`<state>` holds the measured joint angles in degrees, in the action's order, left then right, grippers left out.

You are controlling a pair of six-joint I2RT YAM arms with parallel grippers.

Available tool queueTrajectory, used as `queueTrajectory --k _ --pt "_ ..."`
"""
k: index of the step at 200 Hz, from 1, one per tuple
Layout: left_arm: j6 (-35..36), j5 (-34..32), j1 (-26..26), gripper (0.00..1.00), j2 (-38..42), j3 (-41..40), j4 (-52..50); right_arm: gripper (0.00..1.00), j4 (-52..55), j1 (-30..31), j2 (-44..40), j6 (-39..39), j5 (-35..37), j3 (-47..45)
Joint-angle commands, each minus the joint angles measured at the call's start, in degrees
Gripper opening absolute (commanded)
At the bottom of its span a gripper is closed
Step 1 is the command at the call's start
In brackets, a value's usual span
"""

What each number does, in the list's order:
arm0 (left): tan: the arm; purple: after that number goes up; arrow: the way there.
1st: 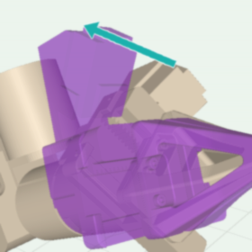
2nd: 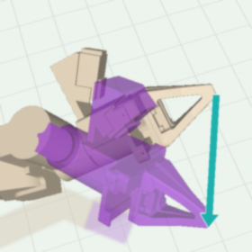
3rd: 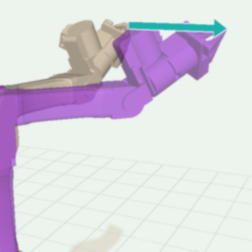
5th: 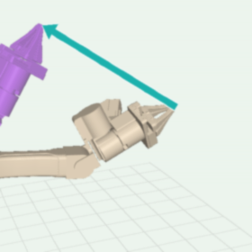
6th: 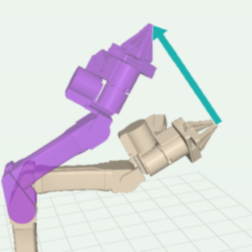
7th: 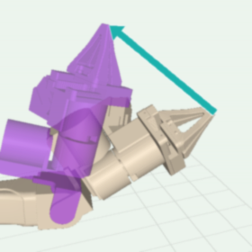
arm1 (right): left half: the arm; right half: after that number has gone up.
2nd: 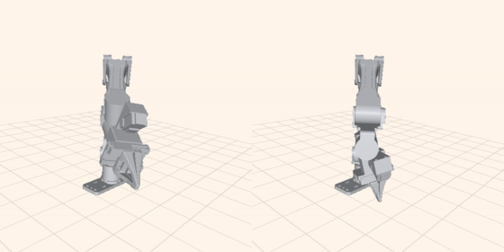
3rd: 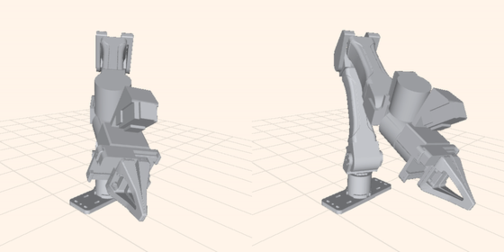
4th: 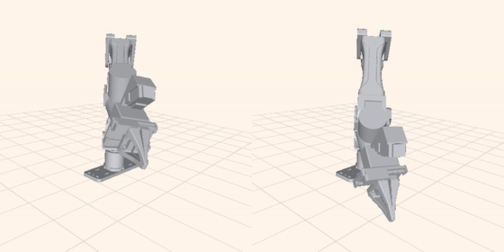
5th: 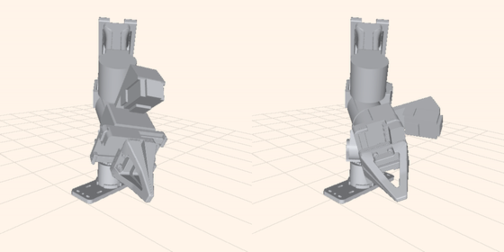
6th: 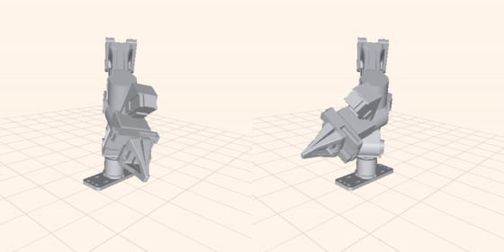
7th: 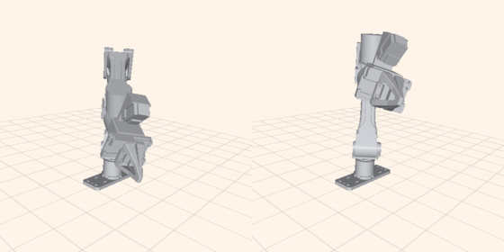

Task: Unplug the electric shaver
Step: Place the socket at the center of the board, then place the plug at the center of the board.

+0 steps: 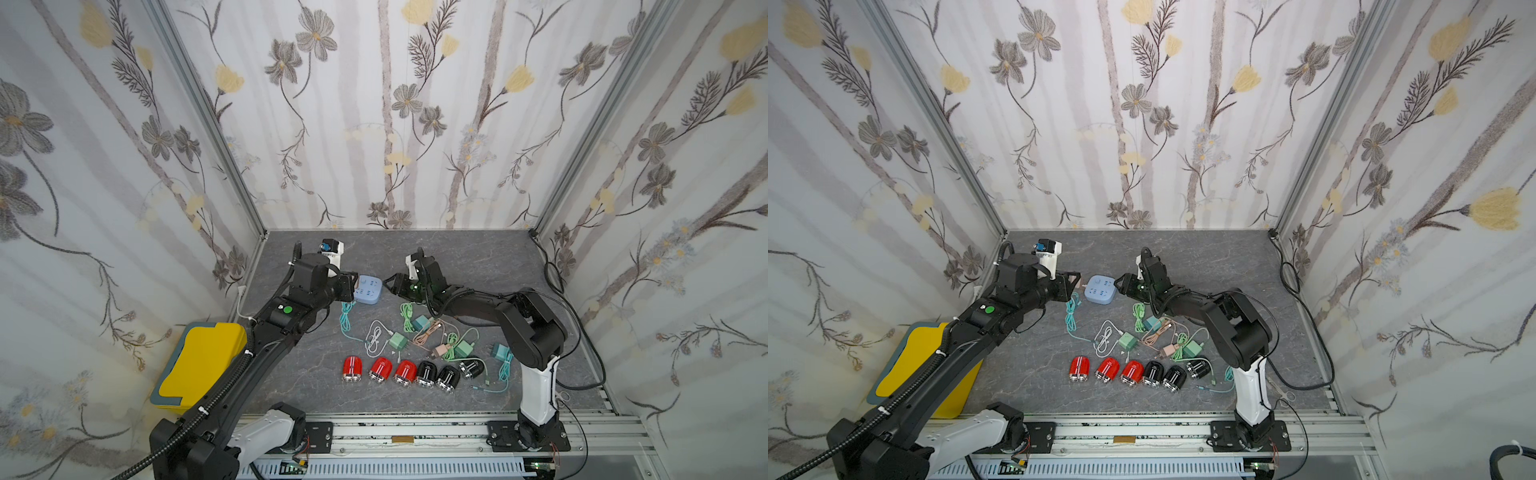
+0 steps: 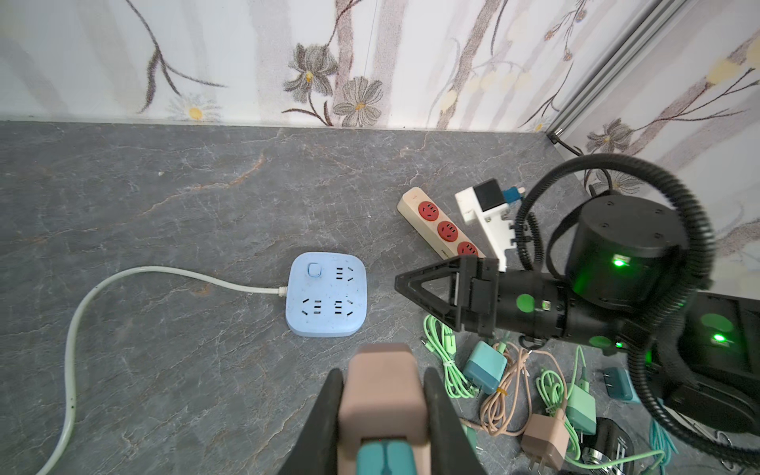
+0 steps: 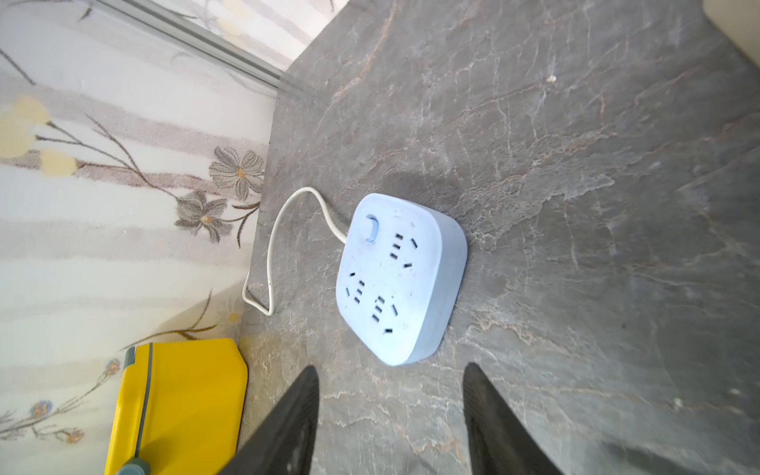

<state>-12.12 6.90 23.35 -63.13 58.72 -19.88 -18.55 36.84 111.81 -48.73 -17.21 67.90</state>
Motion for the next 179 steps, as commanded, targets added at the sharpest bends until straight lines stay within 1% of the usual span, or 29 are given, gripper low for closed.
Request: queueTrajectory --k 1,23,49,74,95,135,158,179 --pt "1.53 -2.46 0.02 0.15 0.03 0.76 -1.19 0.59 0.54 0.12 -4.99 7.03 2.36 -3.01" --pt "2.26 -4.37 0.2 0.15 -0.95 0.22 -1.98 0.65 1.83 0.12 -11.04 10.74 3.2 -6.75" --pt "2.82 -7.67 0.93 0.15 -1.62 -0.95 -2.0 0.76 4.25 0.12 -17.68 14.17 4.81 -10.28" --pt "3.8 -12.1 2.56 0.15 -3.5 -0.89 -3.47 0.9 6.01 0.16 -23.32 16.31 5.48 -13.03" --pt "3.79 -13.4 3.88 0.15 -4.79 -1.2 -3.94 1.0 7.11 0.14 -26.26 17.03 5.68 -14.69" --pt "1.73 -11.66 4.96 0.15 -5.8 -4.76 -2.8 1.0 5.91 0.16 -32.12 17.01 5.1 -17.93" --pt "0.31 -12.6 5.78 0.15 -7.37 -6.43 -3.58 1.0 4.99 -0.01 -34.9 17.77 5.65 -20.7" --pt "-1.17 -12.11 6.08 0.15 -8.26 -8.32 -3.0 1.0 5.0 0.05 -36.69 18.4 5.28 -23.06"
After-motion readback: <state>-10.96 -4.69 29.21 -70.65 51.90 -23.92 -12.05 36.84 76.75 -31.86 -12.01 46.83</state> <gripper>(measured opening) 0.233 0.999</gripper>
